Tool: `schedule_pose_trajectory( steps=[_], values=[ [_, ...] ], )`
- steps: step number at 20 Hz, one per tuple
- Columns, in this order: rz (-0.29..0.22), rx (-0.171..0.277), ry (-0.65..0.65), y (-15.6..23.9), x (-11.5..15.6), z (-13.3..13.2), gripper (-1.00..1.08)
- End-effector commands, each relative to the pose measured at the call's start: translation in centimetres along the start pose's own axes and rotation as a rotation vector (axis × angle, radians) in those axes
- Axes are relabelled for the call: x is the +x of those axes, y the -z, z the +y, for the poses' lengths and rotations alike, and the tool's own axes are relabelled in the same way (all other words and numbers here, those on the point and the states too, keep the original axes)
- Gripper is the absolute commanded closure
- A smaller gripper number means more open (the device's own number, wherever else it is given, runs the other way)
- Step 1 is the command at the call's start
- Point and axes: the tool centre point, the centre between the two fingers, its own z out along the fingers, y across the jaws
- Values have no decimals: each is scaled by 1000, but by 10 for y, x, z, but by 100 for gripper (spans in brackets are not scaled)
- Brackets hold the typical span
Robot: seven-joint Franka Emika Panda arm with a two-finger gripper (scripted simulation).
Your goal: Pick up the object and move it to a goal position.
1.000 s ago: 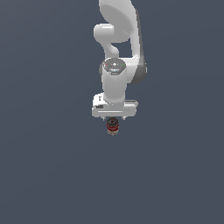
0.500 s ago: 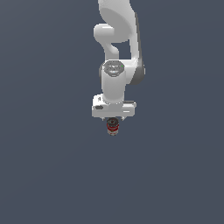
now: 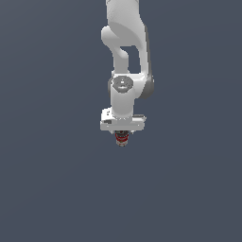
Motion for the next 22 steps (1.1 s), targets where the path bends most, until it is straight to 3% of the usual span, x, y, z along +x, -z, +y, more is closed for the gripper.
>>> schedule_pose_trajectory(
  steps=[1, 5, 6, 22],
  values=[
    [1, 0, 0, -9, 0, 0, -92],
    [1, 0, 0, -13, 1, 0, -92],
    [1, 0, 0, -13, 1, 0, 108],
    [1, 0, 0, -1, 2, 4, 108]
  ],
)
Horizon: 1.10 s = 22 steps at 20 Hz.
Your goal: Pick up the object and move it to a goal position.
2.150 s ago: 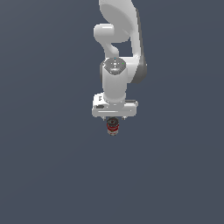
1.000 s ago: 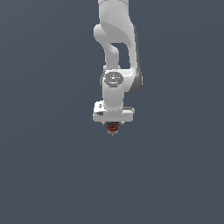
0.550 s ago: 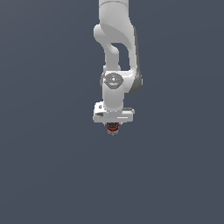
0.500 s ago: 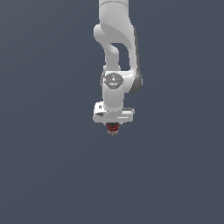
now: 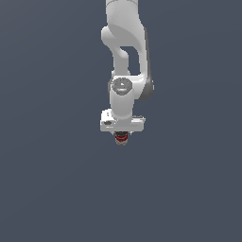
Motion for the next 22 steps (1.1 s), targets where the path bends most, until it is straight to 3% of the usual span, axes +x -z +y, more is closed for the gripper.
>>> schedule_pose_trajectory(
  steps=[1, 9, 22],
  values=[
    [5, 0, 0, 10, 3, 3, 108],
    [5, 1, 0, 60, 11, 19, 108],
    [5, 1, 0, 190, 33, 62, 108]
  ],
)
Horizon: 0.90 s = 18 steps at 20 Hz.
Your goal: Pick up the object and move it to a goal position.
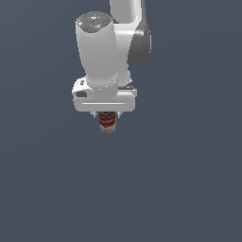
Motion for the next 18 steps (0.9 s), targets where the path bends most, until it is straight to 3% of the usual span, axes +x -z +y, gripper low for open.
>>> schedule_pose_trajectory(
  steps=[1, 18],
  values=[
    [3, 0, 0, 28, 5, 8, 108],
    [4, -1, 0, 163, 34, 53, 108]
  ],
)
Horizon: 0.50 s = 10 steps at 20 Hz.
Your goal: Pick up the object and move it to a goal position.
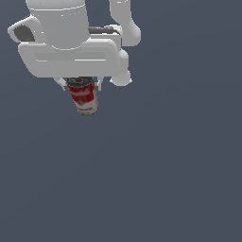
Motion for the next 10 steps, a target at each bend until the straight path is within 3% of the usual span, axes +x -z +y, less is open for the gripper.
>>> schedule_pose_trajectory(
  steps=[1, 10],
  values=[
    [3, -1, 0, 17, 3, 5, 108],
    [3, -1, 0, 47, 12, 15, 108]
  ],
)
